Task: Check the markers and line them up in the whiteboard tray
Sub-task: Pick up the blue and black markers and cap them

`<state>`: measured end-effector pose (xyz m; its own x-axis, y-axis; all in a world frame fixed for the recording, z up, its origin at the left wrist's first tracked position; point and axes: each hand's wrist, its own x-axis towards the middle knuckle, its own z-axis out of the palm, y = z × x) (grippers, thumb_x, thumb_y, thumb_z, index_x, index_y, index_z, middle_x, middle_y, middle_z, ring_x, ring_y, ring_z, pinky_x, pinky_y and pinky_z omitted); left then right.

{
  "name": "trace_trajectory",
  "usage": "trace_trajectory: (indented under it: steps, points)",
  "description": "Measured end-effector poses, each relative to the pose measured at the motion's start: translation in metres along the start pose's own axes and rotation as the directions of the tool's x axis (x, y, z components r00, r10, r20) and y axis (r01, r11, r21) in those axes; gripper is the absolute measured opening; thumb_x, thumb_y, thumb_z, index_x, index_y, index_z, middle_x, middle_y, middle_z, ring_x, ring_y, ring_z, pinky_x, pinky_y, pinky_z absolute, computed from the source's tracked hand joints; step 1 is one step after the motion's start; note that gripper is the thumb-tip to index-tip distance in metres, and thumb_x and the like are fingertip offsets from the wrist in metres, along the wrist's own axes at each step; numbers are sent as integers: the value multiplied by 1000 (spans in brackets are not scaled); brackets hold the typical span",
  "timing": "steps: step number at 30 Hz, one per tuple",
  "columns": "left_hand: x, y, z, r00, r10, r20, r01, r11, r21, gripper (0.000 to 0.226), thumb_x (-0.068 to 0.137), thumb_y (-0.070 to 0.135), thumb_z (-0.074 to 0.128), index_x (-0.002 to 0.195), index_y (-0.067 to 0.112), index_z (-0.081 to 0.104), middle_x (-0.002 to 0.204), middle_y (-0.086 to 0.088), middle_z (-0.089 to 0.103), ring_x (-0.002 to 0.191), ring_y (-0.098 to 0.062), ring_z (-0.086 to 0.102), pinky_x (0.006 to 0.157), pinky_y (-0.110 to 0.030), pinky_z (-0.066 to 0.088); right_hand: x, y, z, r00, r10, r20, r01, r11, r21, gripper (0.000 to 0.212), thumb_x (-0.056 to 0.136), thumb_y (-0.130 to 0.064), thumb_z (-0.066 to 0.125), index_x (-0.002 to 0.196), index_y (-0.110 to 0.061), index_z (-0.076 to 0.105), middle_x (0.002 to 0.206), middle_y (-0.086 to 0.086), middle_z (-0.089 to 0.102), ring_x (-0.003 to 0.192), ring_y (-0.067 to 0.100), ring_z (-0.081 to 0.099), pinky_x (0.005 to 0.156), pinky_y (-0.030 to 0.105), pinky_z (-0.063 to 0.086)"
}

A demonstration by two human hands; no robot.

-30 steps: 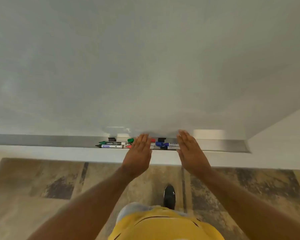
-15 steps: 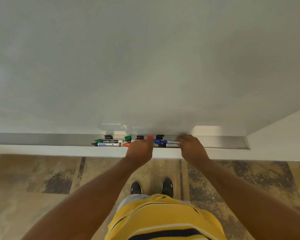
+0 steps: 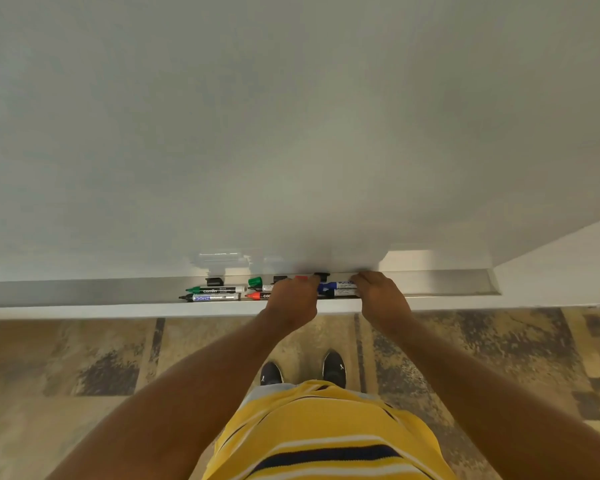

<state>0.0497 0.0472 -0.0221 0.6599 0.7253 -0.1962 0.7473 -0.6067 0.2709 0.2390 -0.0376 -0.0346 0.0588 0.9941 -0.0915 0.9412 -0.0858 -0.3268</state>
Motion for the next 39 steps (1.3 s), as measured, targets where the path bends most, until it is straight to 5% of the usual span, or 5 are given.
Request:
trace_trajectory:
  steps: [18,26,32,36,39]
  points:
    - [-16,-9,-16,975,-78,-207,22,965,-260,14,87,29,65,98,21,59,95,0,64,72,-12,55,64,-19,41,1,0,3,998,60,-31,-58,997,45,34,76,-1,68,107,-9,59,107,14,62,94,31,57,82,43,53]
    - [-37,-7,-32,935,-334,-122,148,678,-720,17,91,14,63,103,27,64,90,9,66,81,-2,61,66,-4,46,-1,1,2,998,36,-46,-35,999,22,30,75,7,64,102,-7,63,109,14,59,96,30,53,82,37,50]
    - [-54,-3,-51,909,-414,-54,134,411,-902,23,94,12,59,100,33,66,92,4,74,78,-10,70,70,-21,55,-7,-18,-34,982,29,-189,-4,991,132,22,88,-10,61,110,-13,63,100,9,68,83,23,60,74,30,50]
    - [-61,4,-69,909,-406,-91,57,336,-940,21,95,10,57,103,26,69,88,4,74,72,-7,69,63,-16,53,-23,-35,-84,966,-32,-257,123,930,346,30,92,-31,55,123,-29,59,90,-12,57,73,2,52,65,6,36]
    - [-64,7,-78,912,-393,-118,22,334,-942,19,96,10,55,105,20,69,87,2,74,73,-11,69,68,-20,56,-31,-45,-105,961,-77,-266,177,909,377,32,91,-27,59,122,-28,61,91,-11,58,77,4,54,66,7,37]
